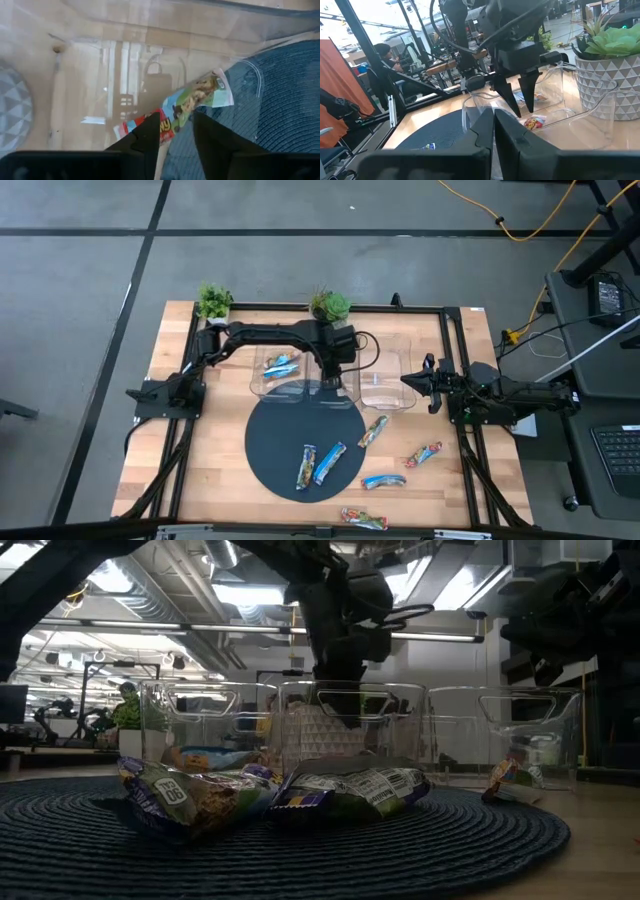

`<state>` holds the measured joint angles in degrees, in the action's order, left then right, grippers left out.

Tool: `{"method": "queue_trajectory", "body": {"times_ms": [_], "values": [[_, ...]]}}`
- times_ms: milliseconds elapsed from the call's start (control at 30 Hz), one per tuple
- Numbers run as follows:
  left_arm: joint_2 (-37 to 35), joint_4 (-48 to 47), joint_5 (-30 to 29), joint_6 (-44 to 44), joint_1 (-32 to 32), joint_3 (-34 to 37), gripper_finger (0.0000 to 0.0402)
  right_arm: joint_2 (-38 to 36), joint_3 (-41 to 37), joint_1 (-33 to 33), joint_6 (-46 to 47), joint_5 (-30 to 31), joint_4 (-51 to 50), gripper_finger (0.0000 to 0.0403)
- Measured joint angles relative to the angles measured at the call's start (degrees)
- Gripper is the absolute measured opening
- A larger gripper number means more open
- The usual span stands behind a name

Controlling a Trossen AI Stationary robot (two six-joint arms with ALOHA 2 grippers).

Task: Pick and place Granola Bars by type
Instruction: Put the blue granola bar into the right transparent bin

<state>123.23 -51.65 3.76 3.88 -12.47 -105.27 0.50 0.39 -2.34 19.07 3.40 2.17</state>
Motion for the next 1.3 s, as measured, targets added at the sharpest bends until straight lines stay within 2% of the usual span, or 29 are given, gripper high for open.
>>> {"method": "queue_trajectory", "body": {"times_ms": [133, 300, 567, 800, 1067, 1300], "values": [[-2.00, 0.10, -1.17, -1.39, 1.12, -0.02, 0.0115, 0.00, -0.01, 0.01, 0.00, 0.00, -0.02, 0.0019], [-5.10, 0.47, -3.55, -8.01, 3.28, 0.00, 0.0107, 0.01, -0.01, -0.01, 0.00, 0.00, -0.02, 0.0019], [-11.19, 0.45, -6.05, -15.75, 8.60, 0.00, 0.0094, -0.01, -0.01, 0.01, 0.00, 0.00, -0.02, 0.0019], [-17.07, 0.36, -10.77, -24.02, 14.06, -0.02, 0.0088, -0.01, -0.01, -0.01, 0.00, 0.00, -0.02, 0.0019], [-22.56, 0.39, -12.66, -35.00, 22.86, -0.02, 0.0088, -0.01, -0.01, 0.00, 0.00, 0.00, -0.01, 0.0019], [-22.65, -0.08, -14.73, -44.81, 32.89, -0.02, 0.0088, 0.00, 0.00, -0.01, 0.00, 0.00, -0.02, 0.0019]]}}
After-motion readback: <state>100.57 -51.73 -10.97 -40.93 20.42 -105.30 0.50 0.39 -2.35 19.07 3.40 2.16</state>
